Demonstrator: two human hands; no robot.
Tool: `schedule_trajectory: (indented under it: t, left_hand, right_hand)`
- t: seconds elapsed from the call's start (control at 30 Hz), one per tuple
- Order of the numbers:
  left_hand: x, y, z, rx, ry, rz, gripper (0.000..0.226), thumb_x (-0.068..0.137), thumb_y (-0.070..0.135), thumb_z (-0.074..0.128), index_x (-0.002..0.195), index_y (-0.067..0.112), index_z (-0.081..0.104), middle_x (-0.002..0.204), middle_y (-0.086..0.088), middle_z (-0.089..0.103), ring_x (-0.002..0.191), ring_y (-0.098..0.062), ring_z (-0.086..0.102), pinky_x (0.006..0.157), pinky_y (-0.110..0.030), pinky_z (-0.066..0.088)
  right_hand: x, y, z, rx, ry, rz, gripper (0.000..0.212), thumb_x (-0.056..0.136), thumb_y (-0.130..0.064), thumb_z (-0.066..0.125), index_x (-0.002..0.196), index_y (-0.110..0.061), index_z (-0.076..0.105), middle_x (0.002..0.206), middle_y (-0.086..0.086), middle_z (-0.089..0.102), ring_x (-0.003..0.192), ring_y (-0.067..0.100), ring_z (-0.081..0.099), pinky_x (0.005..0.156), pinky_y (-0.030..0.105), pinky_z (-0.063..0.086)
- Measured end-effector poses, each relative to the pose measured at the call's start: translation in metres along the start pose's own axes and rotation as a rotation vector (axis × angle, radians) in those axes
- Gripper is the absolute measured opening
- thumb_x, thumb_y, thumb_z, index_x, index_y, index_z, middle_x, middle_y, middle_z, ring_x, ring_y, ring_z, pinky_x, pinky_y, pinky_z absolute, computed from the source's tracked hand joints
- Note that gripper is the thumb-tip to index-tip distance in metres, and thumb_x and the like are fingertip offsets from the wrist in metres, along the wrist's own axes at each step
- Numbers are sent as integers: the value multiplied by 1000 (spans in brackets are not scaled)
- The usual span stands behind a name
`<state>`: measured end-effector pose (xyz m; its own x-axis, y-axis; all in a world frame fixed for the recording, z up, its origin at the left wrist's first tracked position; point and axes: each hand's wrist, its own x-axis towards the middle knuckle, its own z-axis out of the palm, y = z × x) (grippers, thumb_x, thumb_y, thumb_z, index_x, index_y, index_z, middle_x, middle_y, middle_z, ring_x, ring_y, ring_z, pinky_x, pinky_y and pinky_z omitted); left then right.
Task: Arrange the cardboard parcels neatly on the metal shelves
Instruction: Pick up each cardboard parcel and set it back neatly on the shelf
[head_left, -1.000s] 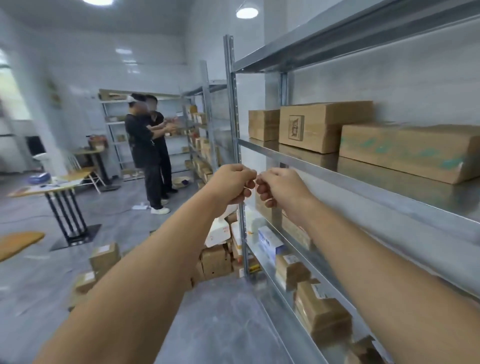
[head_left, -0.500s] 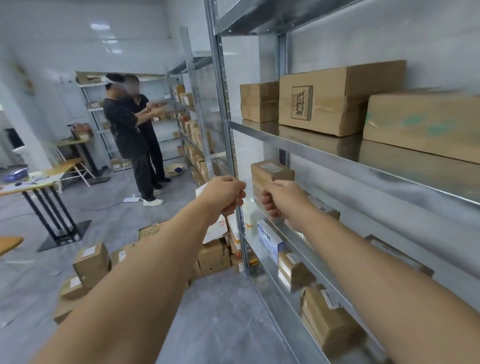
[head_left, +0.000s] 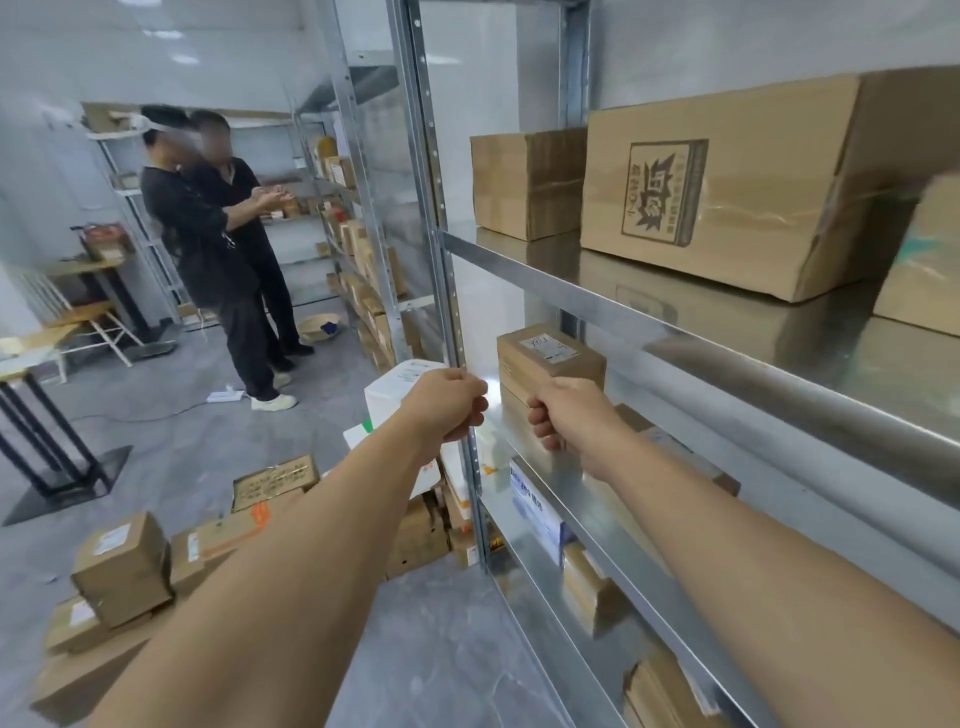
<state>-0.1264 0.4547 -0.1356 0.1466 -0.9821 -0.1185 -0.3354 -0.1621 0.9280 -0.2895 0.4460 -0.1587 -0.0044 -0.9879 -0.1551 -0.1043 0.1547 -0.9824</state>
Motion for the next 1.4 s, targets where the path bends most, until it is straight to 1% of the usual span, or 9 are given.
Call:
schedule_trajectory:
  t: [0.2, 0.43, 0.63, 0.9, 1.07, 1.2, 1.3, 1.37, 1.4]
  left_hand:
    - [81, -13, -27, -18, -101, -16, 10, 100, 15, 56, 99, 9, 64, 75, -2, 63, 57, -11, 56, 56, -24, 41]
    - [165, -17, -48, -48, -186, -26, 11, 101, 14, 55, 106, 9, 63, 77, -2, 62, 61, -13, 57, 59, -23, 42]
    - [235, -25, -39, -33, -260, -46, 9, 101, 14, 55, 99, 10, 63, 81, -5, 64, 63, -14, 58, 59, -23, 43]
    - [341, -39, -3, -19, -321, -13, 10, 100, 19, 54, 101, 14, 63, 94, -6, 67, 82, -19, 62, 72, -29, 46]
    - [396, -53, 15, -1, -253, 37, 14, 99, 22, 54, 106, 16, 64, 107, -6, 68, 98, -22, 63, 90, -38, 51]
    - [431, -67, 31, 11, -241, 27, 30, 102, 26, 53, 130, 16, 58, 128, -1, 60, 114, -21, 54, 95, -36, 42]
    - [456, -71, 46, 12, -299, 8, 49, 103, 29, 52, 149, 16, 46, 150, -4, 49, 135, -27, 46, 103, -37, 36]
    - [472, -71, 55, 15, -361, -6, 56, 102, 32, 53, 155, 21, 38, 159, -3, 39, 143, -29, 40, 111, -40, 34]
    - [480, -73, 60, 18, -393, -8, 60, 102, 35, 54, 157, 23, 35, 161, -2, 37, 144, -29, 39, 113, -41, 33]
  right_hand:
    - [61, 5, 38, 72, 96, 32, 26, 97, -5, 49, 75, -11, 60, 63, 5, 55, 49, 15, 44, 47, 25, 37]
    - [127, 0, 64, 127, 256, 84, 21, 94, -5, 51, 76, -12, 60, 60, 5, 57, 49, 16, 46, 46, 24, 37]
    - [174, 9, 66, 199, 353, 142, 20, 96, -7, 50, 79, -14, 58, 67, 6, 56, 50, 14, 45, 41, 19, 35]
    - [254, 35, 50, 316, 490, 172, 12, 100, -12, 52, 94, -8, 62, 66, 5, 58, 52, 14, 49, 41, 19, 38]
    - [291, 53, 38, 283, 621, 203, 21, 98, -13, 50, 87, -6, 66, 68, 8, 59, 58, 18, 50, 56, 31, 41]
    - [307, 61, 36, -59, 810, 258, 29, 95, -16, 44, 74, -7, 62, 73, 14, 65, 72, 30, 58, 71, 41, 43]
    - [317, 67, 37, -137, 916, 297, 31, 103, -16, 41, 84, -5, 63, 89, 16, 66, 91, 36, 61, 76, 41, 42]
    - [323, 69, 40, -85, 924, 359, 31, 106, -24, 43, 121, -9, 64, 123, 17, 64, 115, 36, 59, 85, 38, 41]
    - [326, 71, 42, -50, 902, 393, 41, 108, -31, 42, 142, -13, 53, 140, 16, 57, 127, 36, 54, 92, 39, 39]
